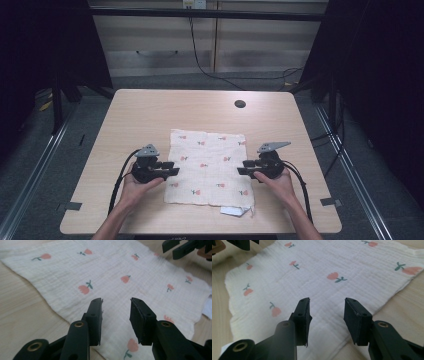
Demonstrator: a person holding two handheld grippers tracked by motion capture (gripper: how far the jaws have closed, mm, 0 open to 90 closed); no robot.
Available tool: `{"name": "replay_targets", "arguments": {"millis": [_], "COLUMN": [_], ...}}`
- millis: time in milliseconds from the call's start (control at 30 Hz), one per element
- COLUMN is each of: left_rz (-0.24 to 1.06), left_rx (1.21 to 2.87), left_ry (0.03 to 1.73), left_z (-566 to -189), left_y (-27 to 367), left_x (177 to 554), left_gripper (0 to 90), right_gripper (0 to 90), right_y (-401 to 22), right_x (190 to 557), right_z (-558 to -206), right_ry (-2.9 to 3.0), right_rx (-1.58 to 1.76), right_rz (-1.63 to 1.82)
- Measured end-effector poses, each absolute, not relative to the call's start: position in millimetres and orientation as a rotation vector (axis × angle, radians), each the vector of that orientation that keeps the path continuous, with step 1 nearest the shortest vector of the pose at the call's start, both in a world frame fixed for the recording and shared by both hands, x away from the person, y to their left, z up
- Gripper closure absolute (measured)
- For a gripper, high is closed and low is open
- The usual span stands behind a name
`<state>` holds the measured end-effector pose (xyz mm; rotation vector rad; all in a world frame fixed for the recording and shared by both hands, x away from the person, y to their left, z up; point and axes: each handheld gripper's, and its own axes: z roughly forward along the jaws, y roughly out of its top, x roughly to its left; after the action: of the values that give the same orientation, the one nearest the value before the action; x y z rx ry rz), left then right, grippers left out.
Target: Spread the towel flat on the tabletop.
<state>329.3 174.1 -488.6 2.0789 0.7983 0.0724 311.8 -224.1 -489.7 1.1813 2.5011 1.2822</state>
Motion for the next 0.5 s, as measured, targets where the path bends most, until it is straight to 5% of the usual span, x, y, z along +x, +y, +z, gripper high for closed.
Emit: {"name": "replay_targets", "arguments": {"millis": [200,500], "left_rz": [0.095,0.163], "left_rx": [2.088,2.139], "left_ry": [0.829,0.819], "left_z": [-499.6,-505.5], "left_y": [169.7,162.4], "left_x": [334.9,334.0], "left_gripper": [60.1,69.3], "right_gripper": [56.4,64.2], "right_y": [-223.9,-222.7], "right_x": [316.7,320.0], "right_z": [-495.9,-503.9], "right_ry": [2.489,2.487], "right_rx": [1.200,1.189], "right_rz": [1.297,1.190]}}
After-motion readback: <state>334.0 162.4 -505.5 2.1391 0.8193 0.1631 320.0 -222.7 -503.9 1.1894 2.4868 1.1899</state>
